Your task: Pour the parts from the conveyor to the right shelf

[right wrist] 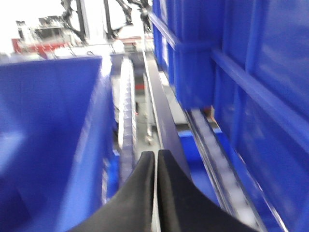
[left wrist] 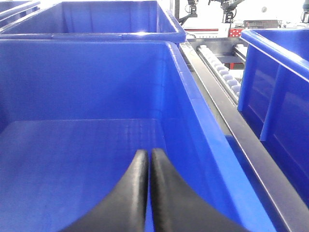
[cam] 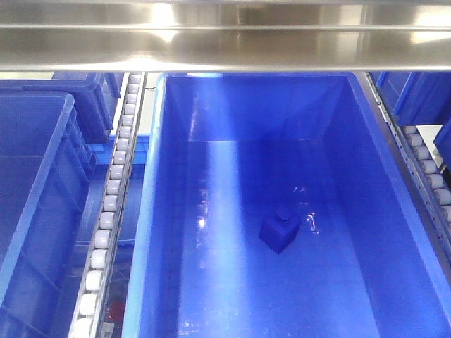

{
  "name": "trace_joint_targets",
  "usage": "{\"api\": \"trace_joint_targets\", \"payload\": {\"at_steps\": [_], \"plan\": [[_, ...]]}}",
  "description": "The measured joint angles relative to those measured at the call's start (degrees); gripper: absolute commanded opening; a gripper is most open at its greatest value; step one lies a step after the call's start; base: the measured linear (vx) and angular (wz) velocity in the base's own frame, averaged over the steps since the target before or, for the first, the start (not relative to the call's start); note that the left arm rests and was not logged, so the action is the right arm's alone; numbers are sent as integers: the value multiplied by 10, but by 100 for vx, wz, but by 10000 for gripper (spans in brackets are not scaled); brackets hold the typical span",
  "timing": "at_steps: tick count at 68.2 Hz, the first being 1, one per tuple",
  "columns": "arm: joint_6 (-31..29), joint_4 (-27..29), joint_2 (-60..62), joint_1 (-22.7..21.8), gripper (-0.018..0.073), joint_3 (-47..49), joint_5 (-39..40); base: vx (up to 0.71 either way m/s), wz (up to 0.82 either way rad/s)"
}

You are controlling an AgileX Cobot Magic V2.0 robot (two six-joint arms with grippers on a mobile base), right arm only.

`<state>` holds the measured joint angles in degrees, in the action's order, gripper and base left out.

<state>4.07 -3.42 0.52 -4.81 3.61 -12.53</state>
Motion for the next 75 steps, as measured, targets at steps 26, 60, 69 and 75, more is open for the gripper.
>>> {"api": "trace_joint_targets", "payload": {"at_steps": [26,60,69,75], "plan": [[0,-16,1,-3,-10,-52,73,0,0],[0,-16,1,-3,-10,-52,84,0,0],[0,-16,1,-3,-10,-52,84,0,0],[0,-16,1,-3,-10,-52,85,0,0]]}}
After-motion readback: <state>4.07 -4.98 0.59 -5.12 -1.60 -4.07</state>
